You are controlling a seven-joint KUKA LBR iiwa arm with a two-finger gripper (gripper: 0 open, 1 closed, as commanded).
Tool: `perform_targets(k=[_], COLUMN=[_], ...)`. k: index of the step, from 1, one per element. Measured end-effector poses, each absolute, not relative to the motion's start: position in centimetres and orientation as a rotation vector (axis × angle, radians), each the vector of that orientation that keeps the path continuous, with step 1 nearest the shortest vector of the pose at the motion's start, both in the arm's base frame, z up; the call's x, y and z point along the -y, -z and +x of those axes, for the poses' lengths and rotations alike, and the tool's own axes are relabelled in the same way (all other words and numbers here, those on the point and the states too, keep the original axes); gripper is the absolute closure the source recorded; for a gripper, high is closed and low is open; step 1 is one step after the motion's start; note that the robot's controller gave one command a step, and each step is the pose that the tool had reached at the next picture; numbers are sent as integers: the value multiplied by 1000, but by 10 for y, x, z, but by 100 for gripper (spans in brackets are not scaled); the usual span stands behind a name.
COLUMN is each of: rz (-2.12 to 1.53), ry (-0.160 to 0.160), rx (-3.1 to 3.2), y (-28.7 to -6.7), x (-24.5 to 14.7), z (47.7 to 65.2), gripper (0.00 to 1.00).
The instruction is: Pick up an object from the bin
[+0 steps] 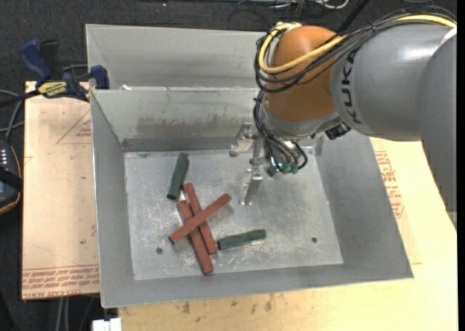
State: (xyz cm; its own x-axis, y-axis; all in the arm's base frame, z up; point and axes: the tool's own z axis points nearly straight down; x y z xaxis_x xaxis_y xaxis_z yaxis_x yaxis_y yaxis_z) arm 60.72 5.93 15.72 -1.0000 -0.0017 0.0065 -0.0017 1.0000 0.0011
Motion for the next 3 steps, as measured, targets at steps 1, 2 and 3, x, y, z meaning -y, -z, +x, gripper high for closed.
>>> perform_targets(k=[1, 2, 3], rz=[1, 205, 205], ry=[2, 4, 4], rx=[3143, 3148, 3145], y=[-162, -78, -75], x=[-59, -70, -70], z=[609, 605, 603], gripper=[0, 100, 0])
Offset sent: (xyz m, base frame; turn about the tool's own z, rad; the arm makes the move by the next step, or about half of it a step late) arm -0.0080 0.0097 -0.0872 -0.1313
